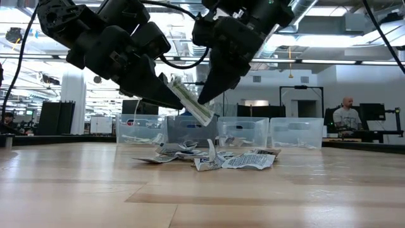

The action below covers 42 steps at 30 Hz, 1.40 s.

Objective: Pick & Place First Aid Supplies
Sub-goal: Put the bandage into the left transparent bin

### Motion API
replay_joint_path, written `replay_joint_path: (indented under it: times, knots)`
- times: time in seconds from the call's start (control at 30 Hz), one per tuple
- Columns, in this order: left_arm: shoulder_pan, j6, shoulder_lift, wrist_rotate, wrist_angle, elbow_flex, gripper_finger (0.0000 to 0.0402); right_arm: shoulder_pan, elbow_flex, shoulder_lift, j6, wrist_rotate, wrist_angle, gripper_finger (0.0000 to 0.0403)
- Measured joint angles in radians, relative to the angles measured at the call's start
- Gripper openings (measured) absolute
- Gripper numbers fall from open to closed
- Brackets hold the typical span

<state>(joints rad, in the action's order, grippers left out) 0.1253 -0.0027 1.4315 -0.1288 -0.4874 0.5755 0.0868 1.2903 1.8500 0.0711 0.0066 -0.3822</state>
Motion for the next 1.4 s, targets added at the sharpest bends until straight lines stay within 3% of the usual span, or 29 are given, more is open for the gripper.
replay_joint_path:
  times: [0.3, 0.63, 1.1, 1.4]
  knots:
    - [0.001, -0.008, 0.000, 0.024, -0.007, 0.000, 0.0108, 0.002, 0.000, 0.000, 0.035, -0.010, 0.084, 0.0000]
    - [0.001, -0.061, 0.000, 0.152, -0.023, 0.000, 0.0108, 0.027, 0.000, 0.000, 0.053, -0.007, 0.068, 0.0000]
    - [0.005, -0.137, 0.000, 0.158, -0.040, 0.000, 0.0108, 0.028, 0.000, 0.000, 0.077, -0.017, -0.002, 0.0000]
    - [0.005, -0.137, 0.000, 0.157, -0.043, 0.000, 0.0108, 0.032, 0.000, 0.000, 0.079, -0.083, -0.029, 0.0000]
